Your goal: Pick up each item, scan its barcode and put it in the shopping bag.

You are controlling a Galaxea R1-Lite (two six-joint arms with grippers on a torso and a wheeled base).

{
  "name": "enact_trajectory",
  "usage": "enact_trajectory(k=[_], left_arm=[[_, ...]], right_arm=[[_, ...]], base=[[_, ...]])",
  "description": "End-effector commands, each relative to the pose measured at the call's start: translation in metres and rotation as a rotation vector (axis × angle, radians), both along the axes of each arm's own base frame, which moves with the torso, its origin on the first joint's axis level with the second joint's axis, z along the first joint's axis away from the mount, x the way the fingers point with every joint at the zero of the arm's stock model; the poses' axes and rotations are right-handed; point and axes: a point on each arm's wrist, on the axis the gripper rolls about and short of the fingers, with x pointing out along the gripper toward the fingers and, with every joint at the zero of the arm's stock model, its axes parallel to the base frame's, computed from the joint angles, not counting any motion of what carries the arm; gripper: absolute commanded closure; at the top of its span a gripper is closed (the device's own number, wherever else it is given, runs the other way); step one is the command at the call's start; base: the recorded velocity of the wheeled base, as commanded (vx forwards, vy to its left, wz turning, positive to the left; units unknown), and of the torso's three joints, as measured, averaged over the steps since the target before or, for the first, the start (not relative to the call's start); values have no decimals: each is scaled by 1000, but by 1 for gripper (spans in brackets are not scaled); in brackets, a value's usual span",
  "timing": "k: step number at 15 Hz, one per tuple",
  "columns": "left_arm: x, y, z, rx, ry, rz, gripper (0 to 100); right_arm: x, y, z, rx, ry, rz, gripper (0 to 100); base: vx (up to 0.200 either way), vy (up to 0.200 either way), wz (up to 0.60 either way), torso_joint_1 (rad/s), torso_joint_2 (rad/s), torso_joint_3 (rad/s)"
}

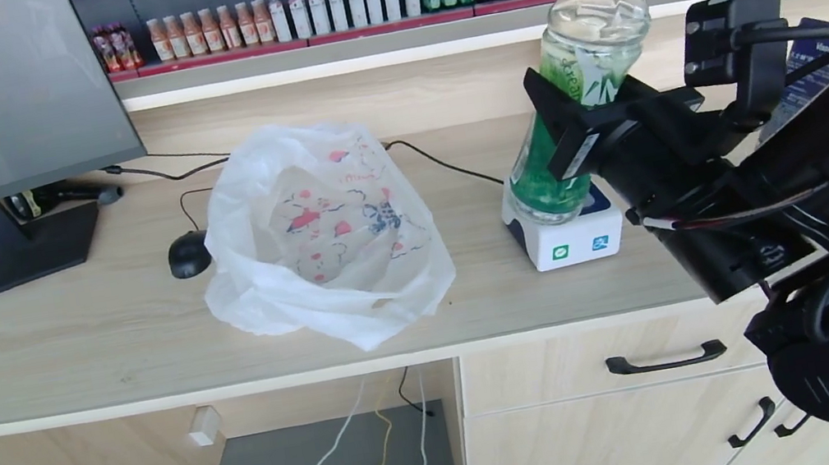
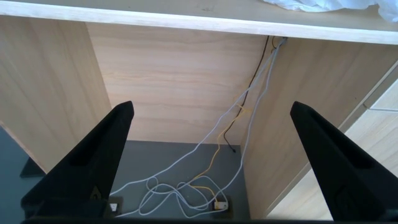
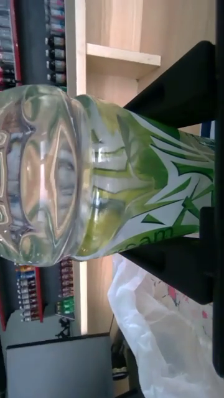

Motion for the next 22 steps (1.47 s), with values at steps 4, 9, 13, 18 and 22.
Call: enact_trajectory(k=[4, 9, 13, 18, 22], left_arm=[[0, 0, 0, 0, -1, -1, 0], [0, 0, 0, 0, -1, 1, 0], [0, 0, 0, 0, -1, -1, 0], [0, 0, 0, 0, -1, -1, 0], [0, 0, 0, 0, -1, -1, 0]], right_arm=[[7, -3, 0, -98, -38, -69, 100], [13, -1, 12, -189, -64, -117, 100], [23, 9, 41, -348, -128, -115, 100], [28, 2, 48, -492, -211, -147, 100], [31, -2, 46, -592, -280, -131, 100]], base=[[0, 0, 0, 0, 0, 0], [0, 0, 0, 0, 0, 0], [0, 0, 0, 0, 0, 0], [0, 0, 0, 0, 0, 0], [0, 0, 0, 0, 0, 0]])
